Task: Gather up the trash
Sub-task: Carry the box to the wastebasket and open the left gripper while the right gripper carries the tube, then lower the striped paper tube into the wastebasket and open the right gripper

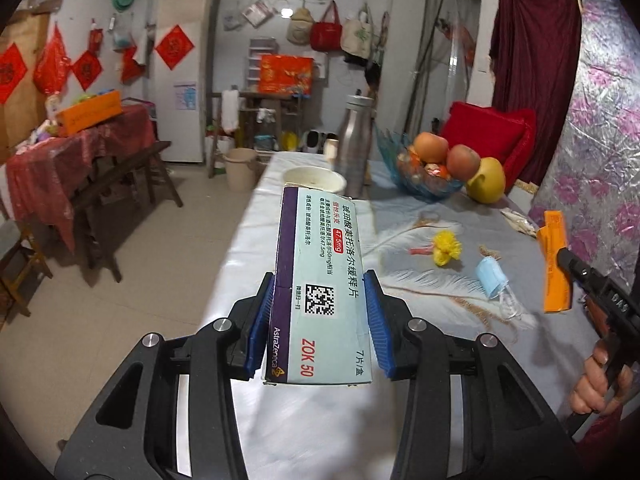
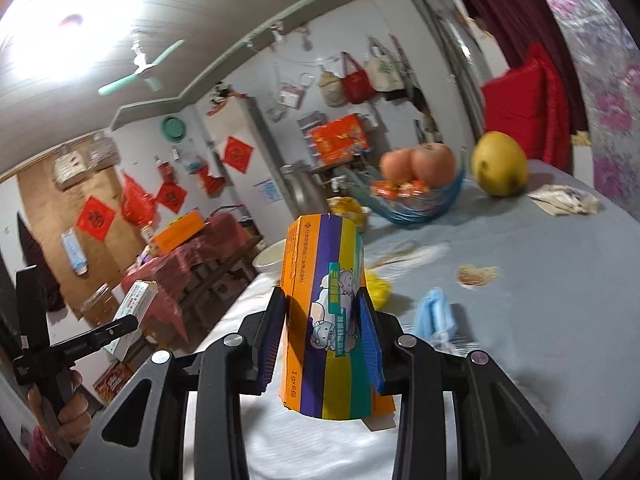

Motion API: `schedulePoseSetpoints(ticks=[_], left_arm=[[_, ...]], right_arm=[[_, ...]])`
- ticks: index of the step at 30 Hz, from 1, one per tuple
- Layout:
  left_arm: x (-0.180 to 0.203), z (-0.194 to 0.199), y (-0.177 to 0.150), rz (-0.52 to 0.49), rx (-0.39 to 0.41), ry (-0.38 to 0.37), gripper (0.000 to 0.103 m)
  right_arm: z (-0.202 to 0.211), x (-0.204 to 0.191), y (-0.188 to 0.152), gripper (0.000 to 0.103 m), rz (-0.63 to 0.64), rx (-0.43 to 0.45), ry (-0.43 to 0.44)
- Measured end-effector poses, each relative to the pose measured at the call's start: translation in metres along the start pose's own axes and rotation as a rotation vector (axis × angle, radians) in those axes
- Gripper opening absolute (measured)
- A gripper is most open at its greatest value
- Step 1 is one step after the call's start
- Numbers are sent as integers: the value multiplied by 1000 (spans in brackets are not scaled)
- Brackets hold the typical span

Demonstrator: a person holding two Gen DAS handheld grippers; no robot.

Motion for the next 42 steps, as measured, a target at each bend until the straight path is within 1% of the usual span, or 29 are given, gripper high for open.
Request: schedulePoseSetpoints(ticks=[5, 8, 13, 14, 19, 24, 28, 31, 33, 35, 36, 37, 39, 42], left_arm=[[-38, 35, -16, 16, 4, 67, 44], [-63, 55, -28, 34, 3, 119, 44], [-113, 86, -54, 115, -6, 174, 44], [-127, 93, -62, 137, -14, 192, 44], [-182, 112, -101, 207, -62, 270, 44], [-222, 111, -147, 283, -134, 283, 44], [-248, 95, -187, 337, -216, 287, 44], [-259, 80, -208, 355, -264, 285, 45], [-264, 75, -218, 360, -281, 286, 45], [-268, 66, -230, 361, -312, 289, 53], [-271, 62, -236, 363, -322, 300, 65], [-274, 60, -239, 364, -322, 311, 73], [-279, 58, -246, 358, -324, 339, 77], [-285, 58, -251, 358, -332, 343, 78]], right_arm=[[9, -46, -3, 36, 55, 7, 69], [9, -79, -5, 36, 102, -6, 117], [1, -132, -11, 36, 164, -50, 190], [0, -139, -12, 36, 172, -59, 202], [-10, -203, -34, 36, 255, -122, 264], [-18, -262, -63, 36, 332, -196, 321], [-24, -294, -84, 36, 380, -252, 349], [-29, -314, -100, 36, 409, -297, 372], [-33, -326, -109, 36, 421, -328, 383], [-39, -337, -120, 36, 431, -363, 393], [-41, -342, -126, 36, 437, -381, 396], [-43, -346, -131, 36, 443, -397, 397], [-50, -351, -138, 36, 454, -420, 397], [-57, -361, -152, 36, 470, -464, 400]])
Point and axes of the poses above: each gripper's, at about its wrist camera, not at the fingertips, and z roughly against the way its jaws point, x to its right, y to its top, the point moved 5 cm from there along -z, roughly the way its jaws point, and after that the axes turned 3 degrees about -x, right-handed, at the moved point
